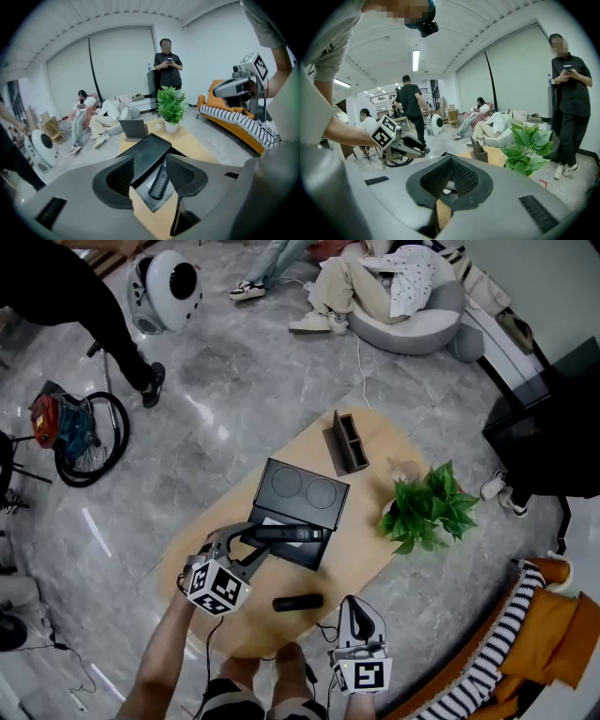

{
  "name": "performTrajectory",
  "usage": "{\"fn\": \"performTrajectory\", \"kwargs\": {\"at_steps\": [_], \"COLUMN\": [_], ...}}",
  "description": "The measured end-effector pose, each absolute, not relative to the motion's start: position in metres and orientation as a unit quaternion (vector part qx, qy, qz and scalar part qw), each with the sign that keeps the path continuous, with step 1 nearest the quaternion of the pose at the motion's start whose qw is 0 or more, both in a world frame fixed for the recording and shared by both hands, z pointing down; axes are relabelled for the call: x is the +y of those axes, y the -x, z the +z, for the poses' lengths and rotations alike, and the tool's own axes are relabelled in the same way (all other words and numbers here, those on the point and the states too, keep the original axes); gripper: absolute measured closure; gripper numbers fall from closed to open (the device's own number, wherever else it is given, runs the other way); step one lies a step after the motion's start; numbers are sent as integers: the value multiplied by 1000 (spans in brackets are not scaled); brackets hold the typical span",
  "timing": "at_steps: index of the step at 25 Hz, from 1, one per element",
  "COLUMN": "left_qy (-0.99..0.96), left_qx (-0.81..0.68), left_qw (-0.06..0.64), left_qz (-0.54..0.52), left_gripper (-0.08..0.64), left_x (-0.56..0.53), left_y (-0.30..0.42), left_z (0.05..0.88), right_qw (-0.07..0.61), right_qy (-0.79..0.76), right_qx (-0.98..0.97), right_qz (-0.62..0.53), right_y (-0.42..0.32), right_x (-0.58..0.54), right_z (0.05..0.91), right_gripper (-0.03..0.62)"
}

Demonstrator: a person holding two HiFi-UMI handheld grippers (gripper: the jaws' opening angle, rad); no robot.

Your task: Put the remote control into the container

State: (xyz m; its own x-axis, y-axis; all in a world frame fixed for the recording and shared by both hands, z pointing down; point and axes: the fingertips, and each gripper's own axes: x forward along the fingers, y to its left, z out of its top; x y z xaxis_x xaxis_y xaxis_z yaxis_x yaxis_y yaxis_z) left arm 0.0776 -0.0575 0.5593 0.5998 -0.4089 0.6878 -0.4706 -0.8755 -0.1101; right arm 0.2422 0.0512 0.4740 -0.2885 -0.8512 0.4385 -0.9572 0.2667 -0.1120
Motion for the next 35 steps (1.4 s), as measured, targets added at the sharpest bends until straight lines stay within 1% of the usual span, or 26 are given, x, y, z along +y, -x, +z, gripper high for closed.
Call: {"fn": "performTrajectory", "kwargs": {"at_steps": [4, 10, 12, 18, 28, 35], "left_qy": [-896, -891, -887, -869, -853, -850], "left_qx": [-305, -375, -398, -465, -498, -506], "left_qw": [75, 91, 94, 105, 106, 107], "left_qz": [312, 238, 215, 136, 111, 100], "left_gripper": [339, 347, 364, 447, 549, 552], "left_x": [-54, -35, -26, 5, 69, 90], "left_y": [-53, -14, 1, 46, 92, 108], "left_z": [521, 458, 439, 401, 367, 361], "right_qw": [154, 150, 146, 130, 107, 104], "right_qy": [-563, -546, -540, -523, -503, -500], "right_qx": [-795, -812, -818, -834, -852, -854], "right_qz": [163, 140, 135, 116, 92, 98], "right_y": [-223, -193, -180, -140, -93, -76], "right_x": [46, 39, 38, 36, 51, 69], "right_z": [465, 442, 433, 408, 368, 366], "right_gripper": [581, 581, 581, 581, 580, 580]}}
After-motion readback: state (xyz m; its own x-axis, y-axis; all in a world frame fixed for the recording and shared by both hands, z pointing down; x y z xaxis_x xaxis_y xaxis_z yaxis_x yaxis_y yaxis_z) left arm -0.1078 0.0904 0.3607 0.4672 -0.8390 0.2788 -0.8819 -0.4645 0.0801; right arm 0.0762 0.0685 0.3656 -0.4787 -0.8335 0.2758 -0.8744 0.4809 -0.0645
